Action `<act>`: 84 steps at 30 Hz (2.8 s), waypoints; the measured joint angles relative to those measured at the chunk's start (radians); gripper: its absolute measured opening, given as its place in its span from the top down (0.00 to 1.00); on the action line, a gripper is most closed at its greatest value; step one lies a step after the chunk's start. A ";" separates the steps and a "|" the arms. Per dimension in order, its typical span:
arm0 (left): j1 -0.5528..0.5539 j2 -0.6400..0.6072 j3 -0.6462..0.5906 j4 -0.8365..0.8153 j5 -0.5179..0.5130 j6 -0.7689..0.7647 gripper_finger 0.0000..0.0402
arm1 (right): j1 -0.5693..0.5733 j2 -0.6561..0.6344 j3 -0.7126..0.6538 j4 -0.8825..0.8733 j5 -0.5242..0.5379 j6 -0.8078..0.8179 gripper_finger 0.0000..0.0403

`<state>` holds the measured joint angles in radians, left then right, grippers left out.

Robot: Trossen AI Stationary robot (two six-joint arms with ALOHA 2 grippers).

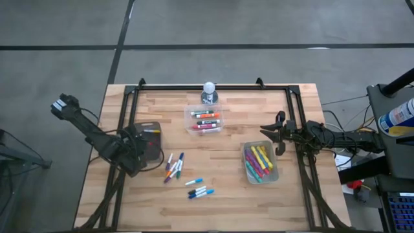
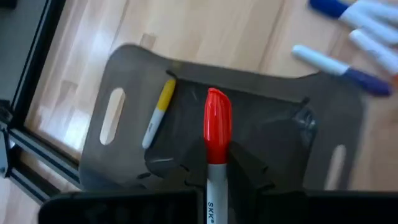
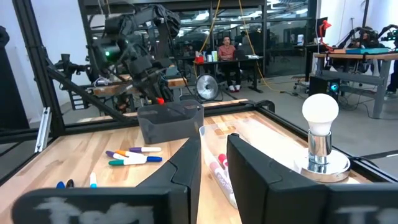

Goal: Pick & Place Markers
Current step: Put the red mini marker into the transparent black bin, then put the bottom purple mini marker into the transparent black bin

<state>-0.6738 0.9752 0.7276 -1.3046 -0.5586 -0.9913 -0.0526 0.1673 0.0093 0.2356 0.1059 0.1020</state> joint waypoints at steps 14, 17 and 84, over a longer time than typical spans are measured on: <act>0.026 0.000 -0.107 0.144 0.070 0.047 0.90 | 0.000 -0.001 0.000 0.000 0.000 0.001 0.79; 0.033 0.000 -0.106 0.157 0.067 0.044 0.90 | 0.000 -0.001 0.000 0.000 0.000 0.000 0.79; 0.035 0.601 0.057 0.789 0.246 0.197 0.67 | 0.000 0.000 0.000 0.000 0.000 0.001 0.81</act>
<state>-0.6388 1.5761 0.7849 -0.5159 -0.3129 -0.7947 -0.0525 0.1669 0.0093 0.2356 0.1057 0.1033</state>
